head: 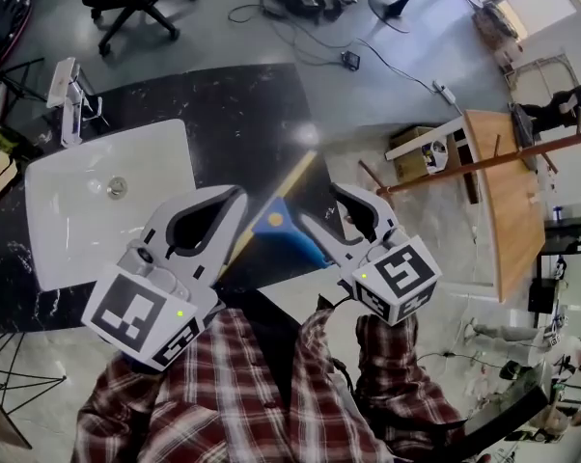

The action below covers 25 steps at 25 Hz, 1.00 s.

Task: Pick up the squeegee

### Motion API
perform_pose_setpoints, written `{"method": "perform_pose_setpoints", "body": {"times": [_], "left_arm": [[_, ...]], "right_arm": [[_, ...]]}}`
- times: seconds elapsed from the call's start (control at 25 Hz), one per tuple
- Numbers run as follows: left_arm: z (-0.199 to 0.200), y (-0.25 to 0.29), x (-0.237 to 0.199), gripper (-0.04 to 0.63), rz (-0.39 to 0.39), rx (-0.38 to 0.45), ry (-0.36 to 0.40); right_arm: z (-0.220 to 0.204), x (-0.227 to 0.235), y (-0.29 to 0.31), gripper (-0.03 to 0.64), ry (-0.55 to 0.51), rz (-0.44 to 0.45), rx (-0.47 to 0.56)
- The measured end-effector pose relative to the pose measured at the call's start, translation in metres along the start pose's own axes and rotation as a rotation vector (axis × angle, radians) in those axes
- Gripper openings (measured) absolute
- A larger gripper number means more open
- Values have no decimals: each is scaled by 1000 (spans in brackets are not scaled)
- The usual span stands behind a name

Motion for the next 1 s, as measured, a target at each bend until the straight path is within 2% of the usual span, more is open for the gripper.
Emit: {"method": "perform_pose_setpoints", "body": {"times": [0.24, 0.52, 0.68, 1.0], "left_arm": [[-7, 3, -2, 9, 3, -22, -11], [-12, -1, -6, 9, 15, -27, -21], [-12, -3, -6, 9, 19, -25, -21], [-13, -9, -9, 9, 34, -19, -26]], "right_arm": [[-34, 3, 29, 219, -5, 133, -278], [-78, -3, 58, 219, 27, 257, -474], [-99, -10, 67, 219, 29, 269, -560], [-115, -12, 85, 218, 43, 233, -648]]}}
Point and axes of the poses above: the fingertips, and each gripper's own axes: y forward along the fingers, x to its right, z out of its top, the point moved 7 cm from there along -y, backward along the fingers, and after that the axes turned 4 degrees about z, right-handed, at the moved point
